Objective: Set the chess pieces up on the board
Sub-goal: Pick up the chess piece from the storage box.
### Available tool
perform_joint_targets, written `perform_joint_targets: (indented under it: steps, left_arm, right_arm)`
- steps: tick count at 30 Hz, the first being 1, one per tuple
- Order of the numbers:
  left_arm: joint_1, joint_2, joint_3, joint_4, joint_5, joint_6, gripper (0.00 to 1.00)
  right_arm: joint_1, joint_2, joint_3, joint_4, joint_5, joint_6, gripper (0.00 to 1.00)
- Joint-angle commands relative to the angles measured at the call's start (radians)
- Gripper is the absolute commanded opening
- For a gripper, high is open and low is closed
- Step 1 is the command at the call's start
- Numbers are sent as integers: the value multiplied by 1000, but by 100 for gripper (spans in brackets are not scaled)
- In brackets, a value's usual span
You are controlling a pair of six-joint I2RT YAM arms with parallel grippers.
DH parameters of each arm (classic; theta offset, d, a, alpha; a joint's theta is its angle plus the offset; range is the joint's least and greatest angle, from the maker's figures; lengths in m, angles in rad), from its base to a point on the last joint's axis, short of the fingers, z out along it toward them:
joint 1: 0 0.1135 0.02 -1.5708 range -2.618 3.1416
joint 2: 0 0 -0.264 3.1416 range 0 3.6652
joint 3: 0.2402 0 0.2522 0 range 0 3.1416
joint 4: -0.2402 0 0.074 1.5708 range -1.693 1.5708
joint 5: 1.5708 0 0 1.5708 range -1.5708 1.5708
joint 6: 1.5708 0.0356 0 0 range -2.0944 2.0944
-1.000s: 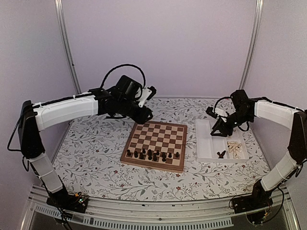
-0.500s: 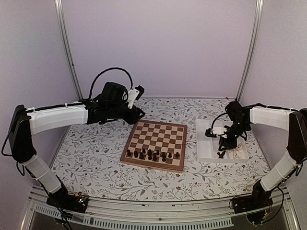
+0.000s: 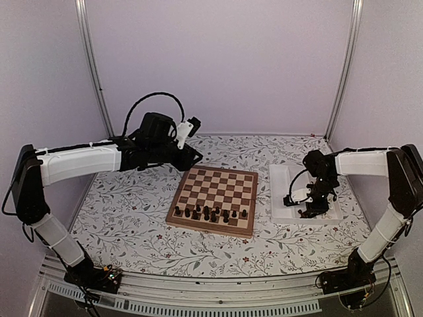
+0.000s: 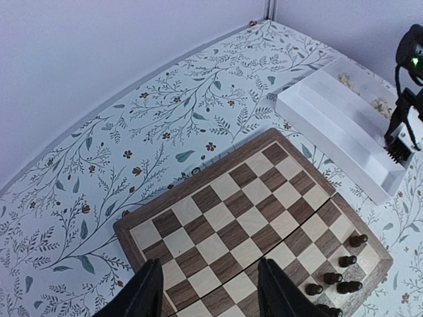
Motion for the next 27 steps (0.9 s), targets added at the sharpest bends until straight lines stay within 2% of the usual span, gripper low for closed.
perform_joint_targets:
  steps: [1, 4, 8, 11, 17, 21, 27]
  left_arm:
    - [-2, -34, 10, 17, 20, 11, 51]
    - [-2, -35, 10, 16, 31, 7, 51]
    - [-5, -32, 11, 13, 38, 6, 51]
    - [-8, -30, 11, 12, 44, 6, 51]
    - [-19, -19, 23, 6, 116, -13, 51]
    - [-28, -4, 20, 27, 174, -83, 50]
    - [-51, 35, 21, 101, 301, -190, 46]
  right_arm:
    - [28, 42, -9, 47, 60, -20, 41]
    - [40, 66, 6, 55, 52, -12, 37]
    - [47, 97, 21, 32, 45, -3, 25]
    - [47, 85, 28, -8, 54, 1, 19]
    - [47, -24, 68, -104, 62, 3, 13]
    - [47, -103, 99, -144, 42, 14, 8]
    - [47, -140, 111, -155, -17, 53, 7]
